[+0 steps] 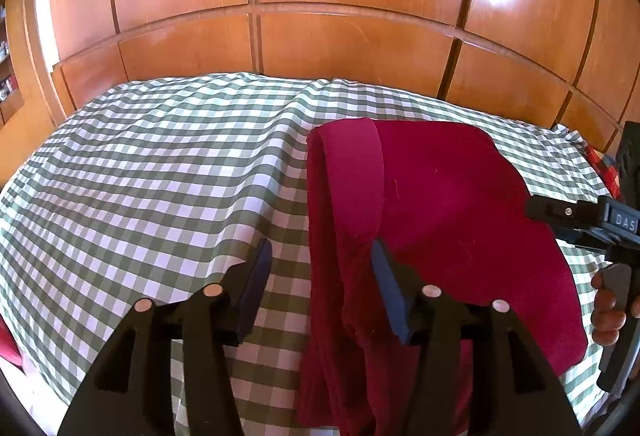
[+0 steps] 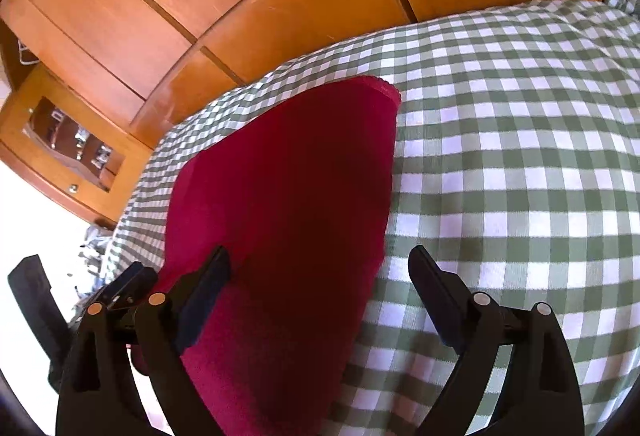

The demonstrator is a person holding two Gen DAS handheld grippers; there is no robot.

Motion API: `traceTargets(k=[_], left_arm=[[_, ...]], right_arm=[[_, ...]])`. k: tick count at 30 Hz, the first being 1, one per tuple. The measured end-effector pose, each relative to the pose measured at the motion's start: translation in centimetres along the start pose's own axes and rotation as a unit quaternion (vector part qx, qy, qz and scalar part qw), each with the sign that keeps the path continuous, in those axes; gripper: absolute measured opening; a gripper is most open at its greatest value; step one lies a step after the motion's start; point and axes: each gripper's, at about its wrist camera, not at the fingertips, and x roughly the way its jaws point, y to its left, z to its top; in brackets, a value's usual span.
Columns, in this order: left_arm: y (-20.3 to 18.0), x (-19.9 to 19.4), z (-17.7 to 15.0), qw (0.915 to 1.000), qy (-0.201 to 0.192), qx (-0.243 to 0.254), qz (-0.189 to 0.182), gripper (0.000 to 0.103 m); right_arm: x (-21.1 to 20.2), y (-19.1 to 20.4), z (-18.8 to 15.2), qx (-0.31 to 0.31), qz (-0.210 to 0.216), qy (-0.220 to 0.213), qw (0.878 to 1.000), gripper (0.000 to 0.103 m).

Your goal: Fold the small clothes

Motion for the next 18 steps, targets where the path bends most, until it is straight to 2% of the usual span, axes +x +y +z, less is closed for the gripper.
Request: traceTargets(k=[9, 18], left_arm=[[0.5, 0.9, -0.6, 0.9998, 0.016, 0.001, -0.013, 0.064], [3.5, 3.2, -1.5, 0.9941, 0.046, -0.047, -0.086, 0.08]], right_arm=[[1.2, -1.1, 0.6, 0.027, 0.039, 0.018, 0.999, 0.089], [3.8, -1.5, 1.3, 0.044, 0.071, 0.036, 0.996, 0.089]])
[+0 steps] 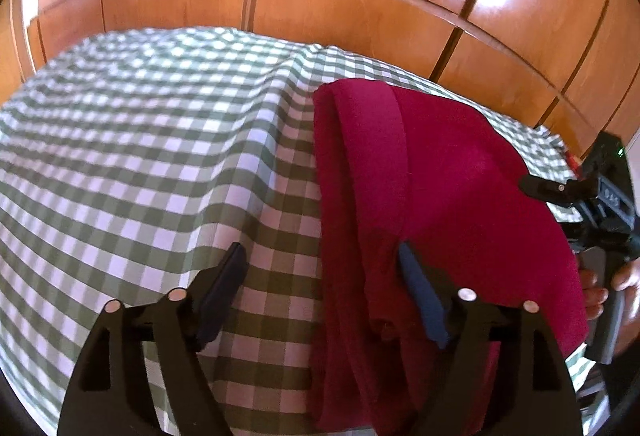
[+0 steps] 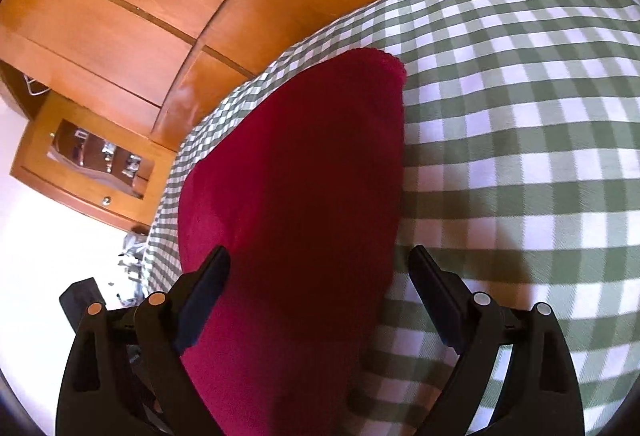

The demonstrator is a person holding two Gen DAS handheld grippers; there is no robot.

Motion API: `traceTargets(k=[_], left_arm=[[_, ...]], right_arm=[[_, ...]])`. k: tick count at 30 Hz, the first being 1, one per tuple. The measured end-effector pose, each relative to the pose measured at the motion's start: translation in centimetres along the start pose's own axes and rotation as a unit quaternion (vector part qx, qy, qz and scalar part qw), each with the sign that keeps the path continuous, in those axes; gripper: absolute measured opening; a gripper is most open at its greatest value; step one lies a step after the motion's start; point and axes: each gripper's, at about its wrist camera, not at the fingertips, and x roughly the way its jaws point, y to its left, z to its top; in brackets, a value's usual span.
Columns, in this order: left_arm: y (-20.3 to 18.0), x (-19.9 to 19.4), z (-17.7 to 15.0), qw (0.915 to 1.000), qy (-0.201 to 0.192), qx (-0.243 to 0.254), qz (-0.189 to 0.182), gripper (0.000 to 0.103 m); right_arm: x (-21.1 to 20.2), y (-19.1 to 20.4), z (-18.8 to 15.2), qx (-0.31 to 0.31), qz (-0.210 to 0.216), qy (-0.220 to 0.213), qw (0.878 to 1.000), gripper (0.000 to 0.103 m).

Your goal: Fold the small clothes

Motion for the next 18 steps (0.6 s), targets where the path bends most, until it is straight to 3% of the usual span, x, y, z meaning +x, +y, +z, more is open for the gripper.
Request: traceTargets(k=[6, 9, 10, 11, 12, 13, 14, 15, 18], left_arm=[[1.3, 1.1, -0.1, 0.9989, 0.01, -0.021, -0.041, 0.084], [2.3, 1.7, -0.3, 0.9967, 0.019, -0.045, -0.065, 0.084], [2.5, 1.7, -0.4, 0.996, 0.02, -0.052, -0.071, 0.083], [2.5, 1.8, -0.5, 0.9953, 0.02, -0.053, -0.079, 0.078], [2.4, 1.7, -0.5, 0.9945, 0.019, -0.05, -0.09, 0.072], [2.4, 1.8, -0.6, 0.9933, 0.019, -0.047, -0.104, 0.06], [2.3, 1.7, -0.6, 0.9905, 0.02, -0.045, -0.129, 0.042], [2.1, 1.6, -0.6, 0.9874, 0.02, -0.041, -0.152, 0.034], [1.3, 1.1, -0.5, 0.988, 0.012, -0.017, -0.153, 0.024]], right_arm=[[2.1, 1.3, 0.0, -0.021, 0.014, 0.017, 1.0, 0.087], [2.3, 1.5, 0.1, -0.022, 0.014, 0.017, 1.0, 0.075], [2.2, 1.7, 0.0, -0.024, 0.013, 0.017, 0.999, 0.066], [1.9, 2.0, -0.1, -0.029, 0.014, 0.014, 0.999, 0.054], [1.5, 2.5, -0.3, -0.038, 0.015, 0.009, 0.999, 0.051], [1.1, 3.2, -0.5, -0.05, 0.007, 0.003, 0.999, 0.047], [0.8, 3.8, -0.7, -0.058, 0.002, -0.002, 0.998, 0.045], [0.2, 4.4, -0.9, -0.065, -0.003, -0.01, 0.998, 0.044], [-1.7, 5.7, -1.3, -0.077, -0.005, -0.033, 0.996, 0.043]])
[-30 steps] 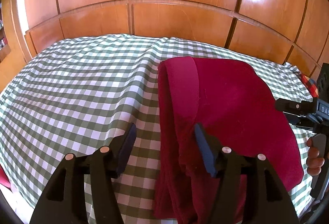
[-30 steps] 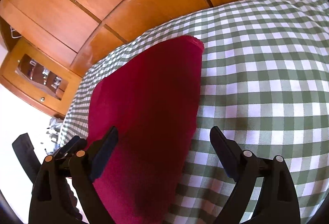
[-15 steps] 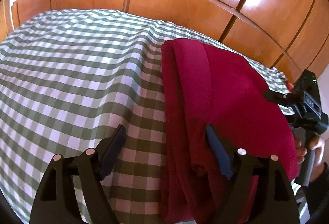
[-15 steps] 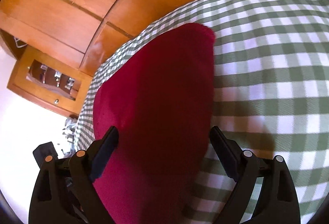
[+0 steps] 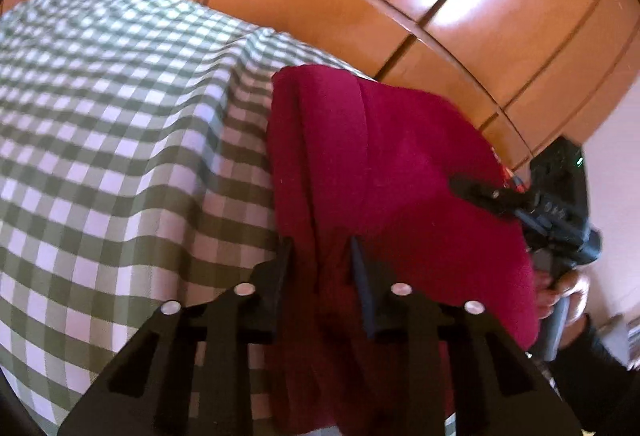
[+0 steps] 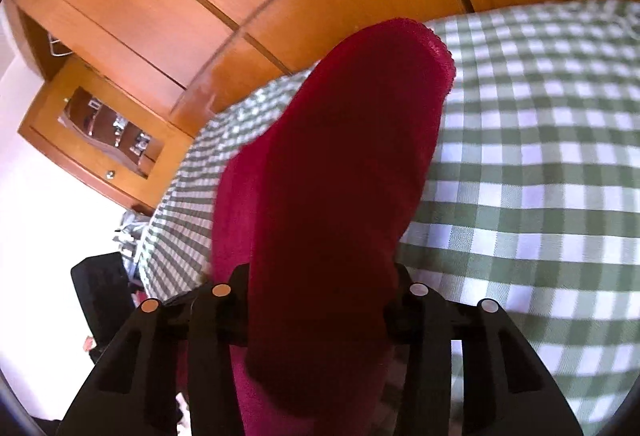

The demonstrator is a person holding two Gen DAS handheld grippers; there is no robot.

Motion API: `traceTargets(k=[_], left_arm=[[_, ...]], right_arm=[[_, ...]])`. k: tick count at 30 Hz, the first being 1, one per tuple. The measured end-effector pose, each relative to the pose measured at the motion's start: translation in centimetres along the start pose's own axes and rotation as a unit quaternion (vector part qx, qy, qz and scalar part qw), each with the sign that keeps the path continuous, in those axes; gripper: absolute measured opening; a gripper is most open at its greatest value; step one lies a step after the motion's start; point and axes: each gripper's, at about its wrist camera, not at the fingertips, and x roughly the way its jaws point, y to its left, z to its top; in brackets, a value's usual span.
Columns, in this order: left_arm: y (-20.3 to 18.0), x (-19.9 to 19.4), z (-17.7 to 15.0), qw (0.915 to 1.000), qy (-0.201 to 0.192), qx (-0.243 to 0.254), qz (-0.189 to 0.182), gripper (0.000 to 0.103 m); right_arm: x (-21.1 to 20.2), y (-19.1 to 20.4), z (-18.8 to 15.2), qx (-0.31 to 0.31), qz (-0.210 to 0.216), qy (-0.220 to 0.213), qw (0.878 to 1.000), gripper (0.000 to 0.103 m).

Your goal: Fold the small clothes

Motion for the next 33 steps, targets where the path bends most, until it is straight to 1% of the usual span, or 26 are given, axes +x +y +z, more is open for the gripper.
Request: traceTargets(k=[3, 5, 7, 8, 12, 15, 17, 19, 20, 21, 22, 23, 24, 25, 26, 27, 28, 29, 31, 32, 33], left_arm=[[-1.4, -0.1, 0.1, 0.9998, -0.002, 0.011, -0.016, 0.02], [-3.1, 0.3, 0.5, 0.9992, 0.002, 0.028, -0.029, 0.015], [-5.1, 1.2, 1.1, 0.9982, 0.006, 0.043, -0.041, 0.015], [-6.7, 1.9, 1.6, 0.9972, 0.01, 0.054, -0.051, 0.015], [-13.8, 5.5, 3.6, 0.9902, 0.024, 0.11, -0.082, 0.015], [-20.0, 8.8, 5.3, 0.9823, 0.037, 0.156, -0.097, 0.015], [-24.2, 11.7, 6.3, 0.9774, 0.05, 0.179, -0.101, 0.015], [-27.5, 14.3, 6.6, 0.9733, 0.065, 0.199, -0.094, 0.015], [-29.6, 16.5, 6.3, 0.9692, 0.079, 0.218, -0.082, 0.015], [-30.7, 17.8, 5.9, 0.9663, 0.088, 0.231, -0.072, 0.014], [-31.9, 19.5, 5.3, 0.9613, 0.102, 0.25, -0.054, 0.001], [-33.0, 21.3, 4.4, 0.9552, 0.12, 0.269, -0.032, 0.001], [-33.6, 22.7, 3.6, 0.9504, 0.126, 0.284, -0.015, 0.002], [-34.2, 23.6, 2.9, 0.9464, 0.121, 0.3, 0.003, 0.002], [-34.6, 24.3, 2.6, 0.9427, 0.117, 0.312, 0.023, 0.002], [-34.9, 24.8, 2.6, 0.9416, 0.119, 0.314, 0.03, 0.002], [-35.1, 24.9, 2.8, 0.9422, 0.118, 0.312, 0.031, 0.002], [-35.1, 25.0, 3.0, 0.9426, 0.12, 0.31, 0.033, 0.004], [-35.2, 24.2, 3.4, 0.9433, 0.112, 0.31, 0.04, 0.004], [-35.3, 24.3, 3.9, 0.9444, 0.105, 0.309, 0.043, 0.006], [-35.3, 23.4, 4.0, 0.9459, 0.095, 0.306, 0.05, 0.01]], right_arm=[[-3.3, 0.8, -0.2, -0.012, -0.012, -0.031, 0.999, 0.042], [-5.8, 0.6, -0.3, -0.014, -0.021, -0.053, 0.998, 0.042], [-8.8, -0.2, -0.2, -0.008, -0.031, -0.082, 0.996, 0.042], [-10.0, -0.6, -0.1, -0.005, -0.035, -0.094, 0.995, 0.042], [-16.7, -3.8, 0.4, 0.014, -0.078, -0.158, 0.984, 0.042], [-21.1, -8.1, 0.6, 0.049, -0.116, -0.197, 0.972, 0.042], [-23.0, -11.4, 0.2, 0.076, -0.136, -0.205, 0.966, 0.042], [-24.4, -16.2, -0.8, 0.123, -0.16, -0.202, 0.959, 0.042], [-24.5, -17.8, -1.2, 0.139, -0.17, -0.196, 0.956, 0.043], [-24.4, -20.1, -1.9, 0.161, -0.189, -0.184, 0.951, 0.044], [-24.1, -21.9, -2.7, 0.179, -0.204, -0.171, 0.947, 0.047], [-23.6, -23.8, -3.6, 0.198, -0.206, -0.157, 0.945, 0.052], [-23.3, -24.9, -4.5, 0.21, -0.203, -0.153, 0.944, 0.057], [-23.2, -25.2, -5.2, 0.215, -0.204, -0.159, 0.942, 0.067], [-23.3, -25.4, -5.6, 0.219, -0.203, -0.168, 0.939, 0.072], [-23.4, -25.4, -5.8, 0.222, -0.199, -0.173, 0.939, 0.074], [-23.5, -25.3, -5.8, 0.224, -0.201, -0.173, 0.938, 0.08], [-23.7, -25.0, -5.7, 0.221, -0.212, -0.172, 0.936, 0.085], [-24.6, -24.1, -5.6, 0.205, -0.239, -0.17, 0.934, 0.085], [-25.1, -23.6, -5.5, 0.196, -0.252, -0.173, 0.932, 0.085], [-26.0, -23.2, -5.2, 0.179, -0.275, -0.182, 0.927, 0.085]])
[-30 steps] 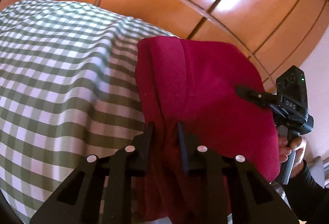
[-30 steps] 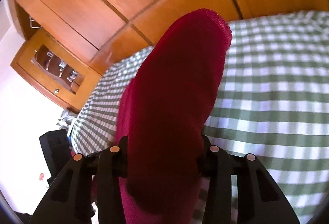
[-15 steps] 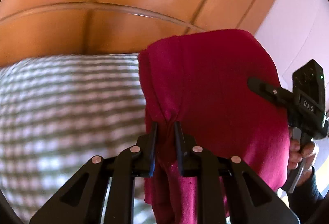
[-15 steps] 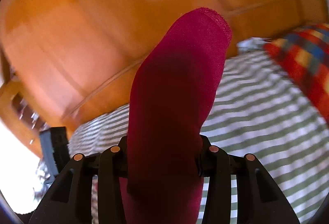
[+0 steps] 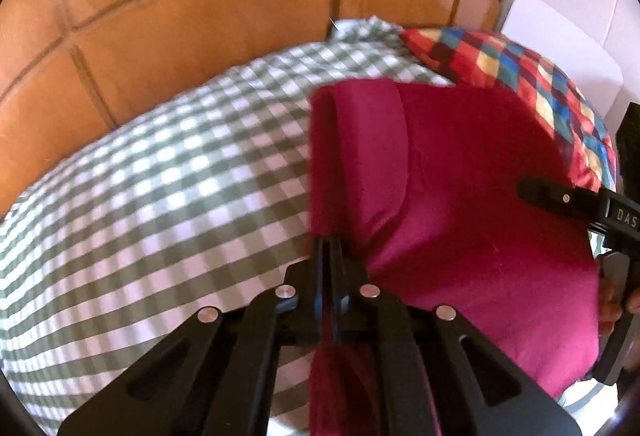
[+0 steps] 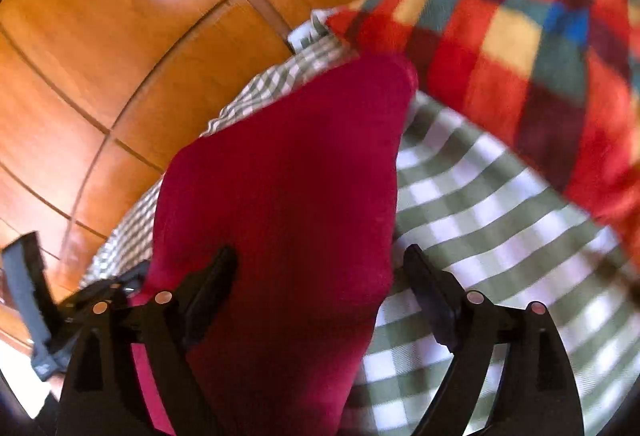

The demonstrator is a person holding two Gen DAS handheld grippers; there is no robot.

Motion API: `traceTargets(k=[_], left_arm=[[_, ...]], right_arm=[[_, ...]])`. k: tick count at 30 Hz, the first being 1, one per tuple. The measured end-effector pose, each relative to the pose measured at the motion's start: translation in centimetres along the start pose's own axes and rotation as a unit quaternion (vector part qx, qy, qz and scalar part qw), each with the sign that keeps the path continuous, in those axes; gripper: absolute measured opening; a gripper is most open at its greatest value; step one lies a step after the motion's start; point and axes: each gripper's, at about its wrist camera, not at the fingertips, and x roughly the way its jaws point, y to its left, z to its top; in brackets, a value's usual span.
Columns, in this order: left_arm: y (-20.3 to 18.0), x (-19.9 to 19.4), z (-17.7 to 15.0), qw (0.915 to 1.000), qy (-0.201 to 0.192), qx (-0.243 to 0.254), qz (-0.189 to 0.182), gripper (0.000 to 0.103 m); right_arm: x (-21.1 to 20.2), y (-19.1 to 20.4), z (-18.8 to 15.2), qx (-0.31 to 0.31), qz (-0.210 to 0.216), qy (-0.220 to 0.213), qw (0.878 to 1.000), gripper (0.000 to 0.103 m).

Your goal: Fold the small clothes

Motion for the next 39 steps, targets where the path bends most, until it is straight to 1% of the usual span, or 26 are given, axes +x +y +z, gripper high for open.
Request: traceTargets(k=[1, 3, 5, 6, 7, 8, 9, 11, 12, 13, 14, 15, 16, 18, 20, 22, 24, 25, 26, 27, 28, 29, 33, 35, 37, 39], left_arm=[[0.2, -0.8, -0.6, 0.9999, -0.011, -0.007, 0.01, 0.018], [0.8, -3.3, -1.5, 0.9987, -0.044, -0.024, 0.005, 0.02], [0.8, -5.3, -2.5, 0.9969, -0.074, -0.027, -0.002, 0.02], [0.9, -6.4, -3.0, 0.9963, -0.082, -0.024, -0.004, 0.02], [0.6, -7.3, -3.7, 0.9954, -0.093, -0.018, -0.011, 0.02], [0.3, -7.7, -4.0, 0.995, -0.098, -0.013, -0.015, 0.02], [-0.2, -8.2, -4.5, 0.9944, -0.103, -0.006, -0.019, 0.02], [-1.4, -8.2, -5.2, 0.9943, -0.104, 0.014, -0.017, 0.02], [-2.0, -7.6, -5.4, 0.9952, -0.094, 0.024, -0.011, 0.021], [-2.3, -6.9, -5.5, 0.9963, -0.081, 0.029, -0.003, 0.022], [-2.6, -5.3, -5.6, 0.998, -0.053, 0.033, 0.009, 0.023], [-2.7, -4.0, -5.8, 0.9988, -0.031, 0.031, 0.019, 0.024], [-2.3, -2.3, -6.1, 0.9994, -0.016, 0.023, 0.022, 0.025], [-2.1, -1.8, -6.2, 0.9991, -0.026, 0.015, 0.031, 0.031], [-2.1, -2.1, -6.0, 0.999, -0.027, 0.008, 0.035, 0.031], [-1.6, -2.5, -5.9, 0.9992, -0.028, -0.007, 0.028, 0.031], [-1.2, -3.2, -6.0, 0.9989, -0.031, -0.026, 0.022, 0.034], [-0.9, -3.6, -6.1, 0.9986, -0.036, -0.034, 0.022, 0.038], [-0.8, -4.1, -6.2, 0.9981, -0.042, -0.039, 0.025, 0.039], [-0.8, -4.6, -6.3, 0.9978, -0.047, -0.04, 0.026, 0.039], [-0.9, -5.0, -6.5, 0.9975, -0.051, -0.041, 0.027, 0.04], [-0.9, -5.7, -6.8, 0.9967, -0.059, -0.043, 0.034, 0.045], [-0.7, -8.1, -7.2, 0.9938, -0.088, -0.056, 0.04, 0.052], [-0.5, -9.5, -7.5, 0.9916, -0.104, -0.061, 0.047, 0.059], [-0.4, -10.8, -7.7, 0.9898, -0.116, -0.064, 0.052, 0.065], [-0.3, -11.8, -8.0, 0.9878, -0.127, -0.065, 0.063, 0.07]], right_arm=[[-1.0, 0.4, 0.0, -0.011, -0.005, -0.013, 1.0, 0.085], [-2.9, 1.2, -0.1, -0.03, -0.006, -0.035, 0.999, 0.081], [-4.4, 2.7, -0.7, -0.056, -0.007, -0.046, 0.997, 0.064], [-5.2, 3.5, -1.3, -0.068, -0.003, -0.049, 0.996, 0.059], [-5.6, 4.2, -1.9, -0.076, 0.001, -0.048, 0.996, 0.049], [-5.9, 5.0, -2.7, -0.081, 0.007, -0.042, 0.996, 0.043], [-5.7, 5.6, -3.3, -0.084, 0.009, -0.037, 0.996, 0.042], [-5.3, 6.4, -5.0, -0.088, 0.004, -0.025, 0.996, 0.042], [-4.3, 7.0, -6.0, -0.091, -0.014, -0.019, 0.996, 0.042], [-3.5, 7.3, -6.7, -0.099, -0.032, -0.018, 0.994, 0.042], [-2.2, 7.5, -7.5, -0.111, -0.054, -0.015, 0.992, 0.042], [-1.2, 7.5, -7.9, -0.106, -0.059, -0.015, 0.993, 0.042], [-0.9, 7.3, -8.1, -0.102, -0.063, -0.022, 0.993, 0.042], [-0.4, 7.8, -8.4, -0.116, -0.081, -0.034, 0.989, 0.042], [-0.3, 8.2, -8.5, -0.124, -0.092, -0.034, 0.987, 0.042], [-0.4, 8.3, -8.4, -0.128, -0.092, -0.034, 0.987, 0.042], [-0.9, 8.1, -8.5, -0.123, -0.089, -0.036, 0.988, 0.043], [-1.4, 8.2, -8.6, -0.122, -0.088, -0.036, 0.988, 0.048], [-1.8, 8.5, -8.8, -0.124, -0.087, -0.037, 0.988, 0.056], [-2.0, 8.9, -9.0, -0.13, -0.091, -0.038, 0.987, 0.06], [-2.3, 9.3, -9.3, -0.138, -0.095, -0.04, 0.985, 0.068], [-2.5, 9.7, -9.5, -0.144, -0.098, -0.042, 0.984, 0.073], [-3.5, 10.7, -10.7, -0.144, -0.094, -0.038, 0.984, 0.073], [-3.8, 10.8, -11.1, -0.14, -0.106, -0.038, 0.984, 0.073], [-4.2, 10.9, -11.4, -0.129, -0.126, -0.041, 0.983, 0.073], [-4.9, 10.9, -11.5, -0.114, -0.145, -0.052, 0.982, 0.081]])
